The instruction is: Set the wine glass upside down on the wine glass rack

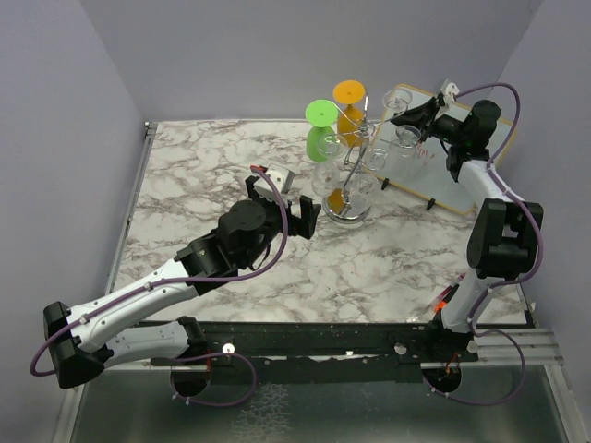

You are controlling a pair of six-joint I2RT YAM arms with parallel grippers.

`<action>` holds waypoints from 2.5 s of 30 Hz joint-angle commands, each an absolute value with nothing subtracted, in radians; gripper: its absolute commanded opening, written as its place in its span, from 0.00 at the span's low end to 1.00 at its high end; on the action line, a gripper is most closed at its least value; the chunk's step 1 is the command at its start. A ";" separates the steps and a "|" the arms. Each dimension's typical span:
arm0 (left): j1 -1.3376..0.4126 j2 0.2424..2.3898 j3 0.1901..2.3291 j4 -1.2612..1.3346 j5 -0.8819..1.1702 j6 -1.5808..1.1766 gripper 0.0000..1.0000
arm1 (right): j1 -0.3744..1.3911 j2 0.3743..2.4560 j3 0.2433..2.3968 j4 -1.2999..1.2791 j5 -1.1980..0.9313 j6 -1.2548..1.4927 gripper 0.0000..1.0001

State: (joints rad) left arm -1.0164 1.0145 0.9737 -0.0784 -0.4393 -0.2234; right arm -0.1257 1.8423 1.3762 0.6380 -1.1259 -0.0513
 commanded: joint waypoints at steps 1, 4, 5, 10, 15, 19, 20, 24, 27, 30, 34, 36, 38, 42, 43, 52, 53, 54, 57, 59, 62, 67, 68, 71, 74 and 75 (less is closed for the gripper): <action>-1.015 1.020 0.992 -0.092 -0.457 -0.221 0.94 | -0.131 1.852 1.416 0.514 -1.161 -0.120 0.21; -1.015 1.016 0.994 -0.091 -0.456 -0.221 0.94 | -0.131 1.842 1.413 0.491 -1.138 -0.129 0.29; -1.015 1.016 0.994 -0.092 -0.453 -0.222 0.94 | -0.132 1.838 1.413 0.482 -1.135 -0.131 0.32; -1.015 1.014 1.003 -0.099 -0.441 -0.222 0.94 | -0.132 1.805 1.395 0.471 -1.098 -0.135 0.48; -1.016 1.002 1.007 -0.103 -0.436 -0.225 0.94 | -0.131 1.748 1.347 0.483 -1.063 -0.165 0.58; -1.015 0.998 1.029 -0.124 -0.432 -0.225 0.94 | -0.130 1.697 1.302 0.477 -0.999 -0.182 0.66; -1.015 0.997 1.033 -0.128 -0.426 -0.226 0.94 | -0.132 1.683 1.292 0.465 -0.987 -0.190 0.67; -1.015 0.993 1.055 -0.133 -0.393 -0.241 0.94 | -0.131 1.634 1.238 0.484 -0.905 -0.187 0.69; -1.015 0.996 1.080 -0.158 -0.384 -0.250 0.94 | -0.132 1.596 1.204 0.479 -0.849 -0.184 0.70; -1.015 1.005 1.111 -0.200 -0.378 -0.261 0.94 | -0.133 1.556 1.167 0.480 -0.782 -0.183 0.70; -1.015 1.008 1.129 -0.236 -0.378 -0.273 0.94 | -0.133 1.516 1.135 0.466 -0.693 -0.180 0.70; -1.015 1.008 1.133 -0.248 -0.385 -0.273 0.94 | -0.132 1.489 1.117 0.455 -0.635 -0.162 0.70; -1.015 1.011 1.137 -0.258 -0.399 -0.275 0.94 | -0.132 1.464 1.095 0.456 -0.562 -0.140 0.70; -1.014 1.009 1.147 -0.286 -0.423 -0.273 0.94 | -0.132 1.434 1.071 0.429 -0.422 -0.106 0.70; -1.014 1.005 1.147 -0.292 -0.429 -0.273 0.94 | -0.133 1.427 1.069 0.415 -0.392 -0.097 0.70; -1.014 0.973 1.156 -0.323 -0.466 -0.265 0.95 | -0.132 1.328 1.114 0.117 -0.069 0.039 0.70; -1.014 0.971 1.159 -0.333 -0.472 -0.263 0.96 | -0.132 1.313 1.130 0.049 -0.040 0.067 0.70; -1.014 0.966 1.162 -0.343 -0.480 -0.261 0.97 | -0.132 1.296 1.143 -0.031 -0.011 0.099 0.70; -1.014 0.938 1.166 -0.369 -0.514 -0.258 0.99 | -0.132 1.230 1.164 -0.250 0.096 0.241 0.71; -1.014 0.912 1.164 -0.385 -0.532 -0.252 0.99 | -0.133 1.176 1.146 -0.368 0.113 0.365 0.71; -1.014 0.867 1.163 -0.407 -0.549 -0.237 0.99 | -0.132 1.081 1.079 -0.485 0.019 0.453 0.72; -1.014 0.798 1.177 -0.470 -0.578 -0.226 0.99 | -0.133 0.921 1.011 -0.683 -0.030 0.487 0.98; -1.014 0.787 1.183 -0.485 -0.592 -0.225 0.99 | -0.132 0.892 1.021 -0.740 -0.024 0.484 0.99; -1.014 0.755 1.211 -0.529 -0.642 -0.218 0.99 | -0.133 0.797 1.106 -0.903 -0.009 0.485 1.00; -1.014 0.719 1.236 -0.562 -0.680 -0.210 0.99 | -0.133 0.701 1.186 -0.984 -0.019 0.469 1.00; -1.014 0.708 1.245 -0.574 -0.688 -0.211 0.99 | -0.133 0.675 1.213 -1.004 -0.018 0.460 1.00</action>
